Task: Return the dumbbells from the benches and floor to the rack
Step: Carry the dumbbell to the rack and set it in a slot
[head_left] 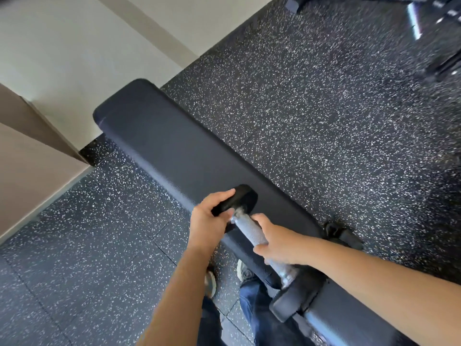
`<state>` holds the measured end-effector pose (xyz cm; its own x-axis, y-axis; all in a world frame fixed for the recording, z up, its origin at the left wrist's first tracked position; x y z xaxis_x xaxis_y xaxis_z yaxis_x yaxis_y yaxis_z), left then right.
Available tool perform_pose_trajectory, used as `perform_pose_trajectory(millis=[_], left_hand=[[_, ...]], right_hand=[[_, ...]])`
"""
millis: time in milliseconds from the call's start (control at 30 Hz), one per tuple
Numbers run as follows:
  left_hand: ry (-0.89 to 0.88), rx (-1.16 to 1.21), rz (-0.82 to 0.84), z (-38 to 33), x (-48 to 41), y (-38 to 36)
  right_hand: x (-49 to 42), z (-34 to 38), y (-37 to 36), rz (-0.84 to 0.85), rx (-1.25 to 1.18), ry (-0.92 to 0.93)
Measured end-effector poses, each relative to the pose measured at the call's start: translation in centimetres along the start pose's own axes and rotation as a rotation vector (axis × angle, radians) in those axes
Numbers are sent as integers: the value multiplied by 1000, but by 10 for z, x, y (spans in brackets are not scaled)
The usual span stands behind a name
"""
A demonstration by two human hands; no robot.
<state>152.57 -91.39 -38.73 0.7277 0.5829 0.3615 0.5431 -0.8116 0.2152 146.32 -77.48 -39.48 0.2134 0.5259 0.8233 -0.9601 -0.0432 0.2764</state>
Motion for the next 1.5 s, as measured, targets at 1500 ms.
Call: perform_pose_trajectory(millis=[1500], left_hand=[[-942,-93,1269,-289,426,-133]], right_hand=[[498,17,-209,-1415,-1267,127]])
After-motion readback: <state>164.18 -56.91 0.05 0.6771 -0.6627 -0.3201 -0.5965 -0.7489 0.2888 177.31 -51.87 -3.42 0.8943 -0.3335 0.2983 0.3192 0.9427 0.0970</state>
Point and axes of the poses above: each hand's wrist, its own x-axis away from the middle knuckle, its own y-axis out of the back of the hand, z = x × y, the point moved 6 cm from there along -x, towards the middle knuckle, and after that the axes turned 8 degrees about -x, right-handed, at the moved point
